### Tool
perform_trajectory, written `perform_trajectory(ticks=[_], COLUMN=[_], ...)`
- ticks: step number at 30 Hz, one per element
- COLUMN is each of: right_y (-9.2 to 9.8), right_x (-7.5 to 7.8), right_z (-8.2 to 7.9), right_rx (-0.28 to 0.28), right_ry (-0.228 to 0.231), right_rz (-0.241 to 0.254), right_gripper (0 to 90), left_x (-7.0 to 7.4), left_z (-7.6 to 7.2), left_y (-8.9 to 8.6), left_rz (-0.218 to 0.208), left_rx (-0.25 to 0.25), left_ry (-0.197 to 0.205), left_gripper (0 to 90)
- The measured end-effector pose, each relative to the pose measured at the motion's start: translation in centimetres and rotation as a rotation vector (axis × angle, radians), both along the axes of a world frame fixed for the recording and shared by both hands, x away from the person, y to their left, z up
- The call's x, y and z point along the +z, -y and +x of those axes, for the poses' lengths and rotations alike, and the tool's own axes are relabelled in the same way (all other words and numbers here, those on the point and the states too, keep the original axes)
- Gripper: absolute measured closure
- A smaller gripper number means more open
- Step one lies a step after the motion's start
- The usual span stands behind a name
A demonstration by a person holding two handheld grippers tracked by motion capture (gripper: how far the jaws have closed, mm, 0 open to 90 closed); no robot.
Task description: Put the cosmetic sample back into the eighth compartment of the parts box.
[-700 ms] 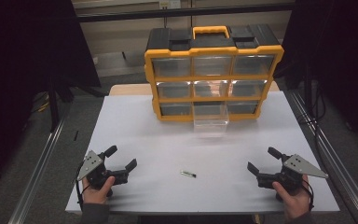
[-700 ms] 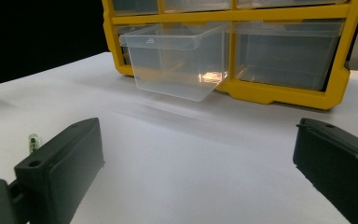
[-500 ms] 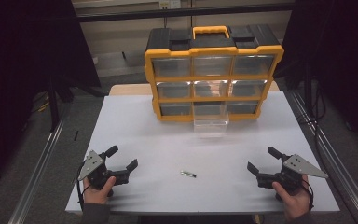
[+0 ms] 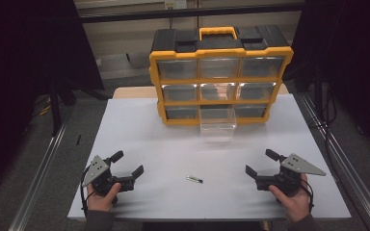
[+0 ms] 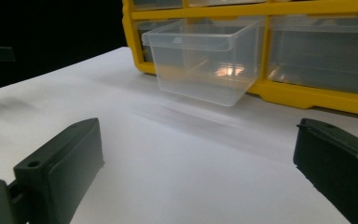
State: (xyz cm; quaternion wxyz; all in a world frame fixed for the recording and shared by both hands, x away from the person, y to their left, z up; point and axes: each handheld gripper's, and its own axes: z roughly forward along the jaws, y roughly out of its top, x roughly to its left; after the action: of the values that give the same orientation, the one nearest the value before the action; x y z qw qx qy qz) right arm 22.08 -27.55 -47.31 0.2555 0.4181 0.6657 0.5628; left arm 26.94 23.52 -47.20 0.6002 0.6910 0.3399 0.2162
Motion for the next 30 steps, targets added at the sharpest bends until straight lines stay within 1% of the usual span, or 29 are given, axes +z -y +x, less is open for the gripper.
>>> perform_trajectory(ticks=[1,2,4,5,6,7,8,12,13,14,17,19,20,22,24,26,27,29,30], right_y=[0.0,-0.4,-0.8,-1.0,-1.0,-1.0,-1.3,-1.8,-1.9,-2.2,-2.5,-3.2,-3.4,-3.6,-4.2,-4.5,-4.8,-5.2,-5.3], right_x=[0.0,0.1,0.1,0.1,0.1,0.1,0.1,0.2,0.2,0.2,0.2,0.3,0.3,0.3,0.3,0.3,0.4,0.3,0.3], right_z=[0.0,0.2,0.5,0.5,0.6,0.6,0.7,1.0,1.0,1.1,1.3,1.5,1.5,1.6,1.8,1.9,2.0,2.1,2.2], right_rx=[0.000,0.017,0.027,0.026,0.036,0.036,0.039,0.053,0.060,0.063,0.075,0.092,0.094,0.100,0.118,0.120,0.126,0.130,0.138], right_ry=[0.000,-0.011,-0.016,-0.018,-0.021,-0.021,-0.031,-0.043,-0.045,-0.048,-0.047,-0.049,-0.050,-0.051,-0.055,-0.055,-0.063,-0.067,-0.070], right_rz=[0.000,-0.006,-0.013,-0.005,-0.019,-0.019,-0.026,-0.016,-0.017,-0.006,-0.016,-0.022,-0.022,-0.025,-0.029,-0.029,-0.034,-0.037,-0.041], right_gripper=[0.7,1.1,1.3,1.3,1.3,1.3,1.3,1.3,1.3,1.3,1.4,1.8,1.9,2.0,2.3,2.6,2.7,2.8,2.8], left_x=[0.0,0.0,0.0,0.0,0.0,0.0,0.0,0.0,0.0,0.0,0.0,0.0,0.0,0.0,0.0,0.0,0.0,0.0,0.0], left_z=[0.0,0.0,0.0,0.0,0.0,0.0,0.0,0.0,0.0,0.0,0.0,0.0,0.0,0.0,0.0,0.0,0.1,0.1,0.1], left_y=[0.0,0.0,0.1,0.0,0.0,0.0,0.0,0.1,0.1,0.1,0.1,0.1,0.1,0.1,0.1,0.1,0.1,0.1,0.1], left_rz=[0.000,0.001,0.000,0.001,0.001,0.001,0.003,0.007,0.007,0.011,0.012,0.013,0.009,0.011,0.012,0.010,0.016,0.017,0.018], left_rx=[0.000,-0.001,-0.003,-0.002,-0.003,-0.003,-0.002,-0.005,-0.005,-0.009,-0.009,-0.006,-0.014,-0.015,-0.016,-0.015,-0.017,-0.017,-0.005], left_ry=[0.000,0.000,0.001,0.001,0.000,0.000,0.000,-0.001,-0.001,-0.002,-0.003,-0.002,-0.003,-0.003,-0.003,-0.003,-0.001,0.000,-0.003], left_gripper=[1.8,1.8,1.8,1.8,1.8,1.8,1.7,1.8,1.8,1.8,1.8,1.8,1.8,1.8,1.8,1.8,1.8,1.8,1.8])
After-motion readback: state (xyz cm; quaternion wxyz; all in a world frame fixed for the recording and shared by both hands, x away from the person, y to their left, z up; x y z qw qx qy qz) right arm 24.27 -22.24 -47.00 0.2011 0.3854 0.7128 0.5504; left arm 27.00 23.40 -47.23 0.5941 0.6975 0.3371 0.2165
